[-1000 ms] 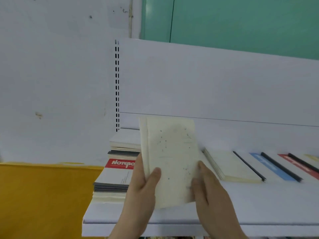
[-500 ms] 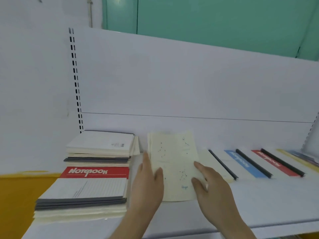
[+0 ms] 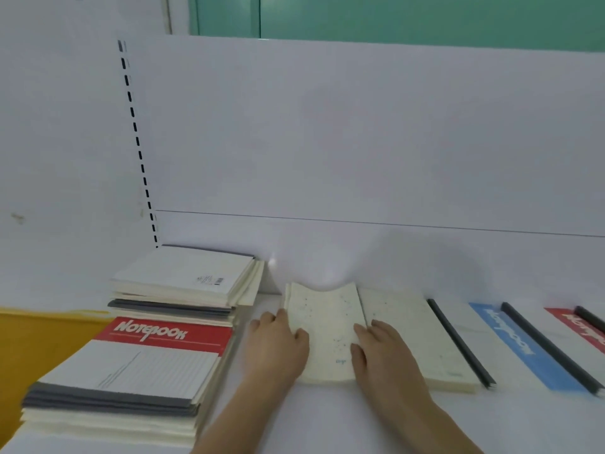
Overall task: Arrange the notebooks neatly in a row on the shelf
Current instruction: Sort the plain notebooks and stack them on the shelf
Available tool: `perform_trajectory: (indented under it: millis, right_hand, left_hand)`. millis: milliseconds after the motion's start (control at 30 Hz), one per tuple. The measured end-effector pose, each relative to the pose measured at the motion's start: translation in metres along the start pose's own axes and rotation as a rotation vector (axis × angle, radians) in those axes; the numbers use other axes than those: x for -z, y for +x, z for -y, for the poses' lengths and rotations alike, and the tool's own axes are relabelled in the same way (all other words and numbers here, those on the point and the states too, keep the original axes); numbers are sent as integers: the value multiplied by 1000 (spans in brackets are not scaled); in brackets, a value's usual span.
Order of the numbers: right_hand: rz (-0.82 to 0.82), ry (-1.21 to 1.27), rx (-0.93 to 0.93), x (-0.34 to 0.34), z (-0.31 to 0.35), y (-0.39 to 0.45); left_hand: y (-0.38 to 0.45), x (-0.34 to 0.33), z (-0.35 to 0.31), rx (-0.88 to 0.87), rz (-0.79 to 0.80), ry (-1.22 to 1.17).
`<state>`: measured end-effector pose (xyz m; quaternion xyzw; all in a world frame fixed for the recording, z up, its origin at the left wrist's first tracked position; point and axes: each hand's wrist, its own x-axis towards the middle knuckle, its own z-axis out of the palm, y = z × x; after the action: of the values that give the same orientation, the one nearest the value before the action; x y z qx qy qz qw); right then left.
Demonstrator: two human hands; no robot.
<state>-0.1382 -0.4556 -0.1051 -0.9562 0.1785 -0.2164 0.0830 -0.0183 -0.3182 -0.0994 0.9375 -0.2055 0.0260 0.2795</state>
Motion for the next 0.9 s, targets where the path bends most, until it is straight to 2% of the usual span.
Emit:
perform_trajectory:
  millis: [133, 233, 333, 500, 700, 900]
  right_hand:
    - [0, -64, 3, -5, 0, 0]
    - [70, -57, 37, -4, 3, 4]
    - [110, -66, 44, -6, 1, 5]
    - [85, -111, 42, -6, -2, 3]
    - [293, -159, 179, 14, -10, -1]
    - [290, -158, 178, 13, -15, 5]
  left_hand:
    - [11, -2, 5, 47, 42, 17]
    - [12, 0, 5, 39, 51, 43]
    - [8, 3, 7, -39, 19, 92]
    - [-12, 16, 11, -116, 82, 122]
    - [-28, 35, 28, -324, 268, 317]
    - [-19, 47, 29, -330, 295, 322]
